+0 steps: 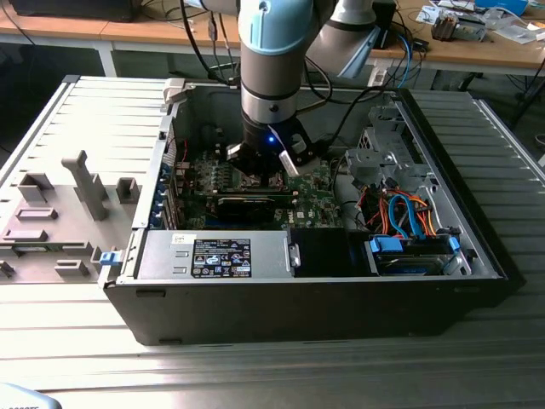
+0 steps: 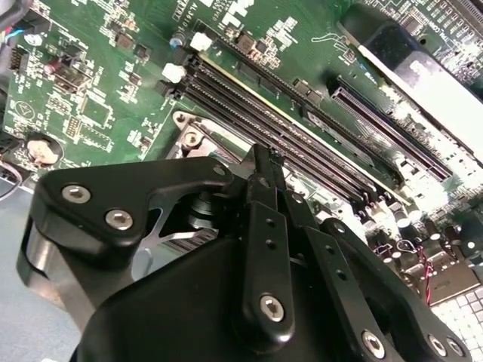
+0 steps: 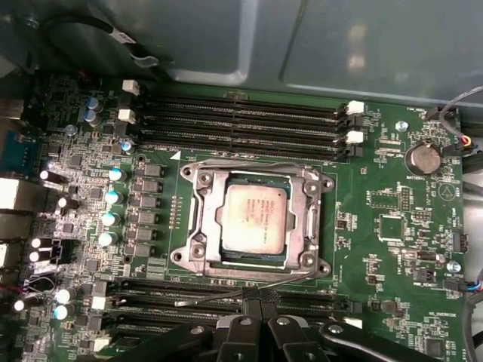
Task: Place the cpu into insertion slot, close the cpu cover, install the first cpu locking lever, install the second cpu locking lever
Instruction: 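Install the second cpu locking lever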
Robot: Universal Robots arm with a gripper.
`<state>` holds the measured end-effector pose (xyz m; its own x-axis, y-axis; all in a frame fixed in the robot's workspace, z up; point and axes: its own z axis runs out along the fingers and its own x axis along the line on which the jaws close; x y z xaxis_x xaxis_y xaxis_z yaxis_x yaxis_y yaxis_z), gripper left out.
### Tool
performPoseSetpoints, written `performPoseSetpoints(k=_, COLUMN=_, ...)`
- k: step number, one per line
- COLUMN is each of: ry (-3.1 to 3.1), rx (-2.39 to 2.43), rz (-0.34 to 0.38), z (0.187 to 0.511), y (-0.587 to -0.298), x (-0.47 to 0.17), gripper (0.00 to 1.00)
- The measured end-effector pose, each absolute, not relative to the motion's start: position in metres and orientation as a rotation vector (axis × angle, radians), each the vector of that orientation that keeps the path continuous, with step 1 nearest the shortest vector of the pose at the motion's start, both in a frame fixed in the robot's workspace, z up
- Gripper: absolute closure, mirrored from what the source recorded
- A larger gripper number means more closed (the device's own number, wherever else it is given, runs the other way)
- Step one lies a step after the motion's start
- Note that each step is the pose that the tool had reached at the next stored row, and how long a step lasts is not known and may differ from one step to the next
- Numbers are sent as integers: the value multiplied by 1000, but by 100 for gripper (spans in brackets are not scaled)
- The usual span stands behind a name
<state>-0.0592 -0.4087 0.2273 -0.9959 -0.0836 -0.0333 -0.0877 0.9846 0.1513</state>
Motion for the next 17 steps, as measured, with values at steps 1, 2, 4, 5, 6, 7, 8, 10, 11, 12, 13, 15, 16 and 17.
performPoseSetpoints(k=1, ry=3103, rx=-134, rz=238, z=227, y=-408, x=-61, gripper=89)
performPoseSetpoints(k=2, ry=3103, rx=-134, rz=238, z=227, y=-408, x=-62, gripper=89)
performPoseSetpoints(k=4, ry=3103, rx=-134, rz=238, z=226, y=-407, x=-67, gripper=89)
performPoseSetpoints(k=5, ry=3103, rx=-134, rz=238, z=225, y=-407, x=-69, gripper=89)
performPoseSetpoints(k=6, ry=3103, rx=-134, rz=239, z=224, y=-407, x=-71, gripper=89)
performPoseSetpoints(k=7, ry=3103, rx=-134, rz=239, z=223, y=-407, x=-74, gripper=89)
performPoseSetpoints(k=8, ry=3103, rx=-134, rz=238, z=222, y=-407, x=-76, gripper=89)
performPoseSetpoints(k=10, ry=3103, rx=-134, rz=238, z=220, y=-407, x=-82, gripper=89)
performPoseSetpoints(k=11, ry=3103, rx=-134, rz=238, z=218, y=-407, x=-86, gripper=89)
performPoseSetpoints(k=12, ry=3103, rx=-134, rz=238, z=217, y=-407, x=-88, gripper=89)
performPoseSetpoints(k=13, ry=3103, rx=-134, rz=239, z=216, y=-407, x=-90, gripper=89)
performPoseSetpoints(k=15, ry=3103, rx=-135, rz=239, z=212, y=-406, x=-94, gripper=89)
performPoseSetpoints(k=16, ry=3103, rx=-136, rz=239, z=211, y=-405, x=-95, gripper=89)
performPoseSetpoints(k=17, ry=3103, rx=-136, rz=240, z=210, y=-404, x=-97, gripper=89)
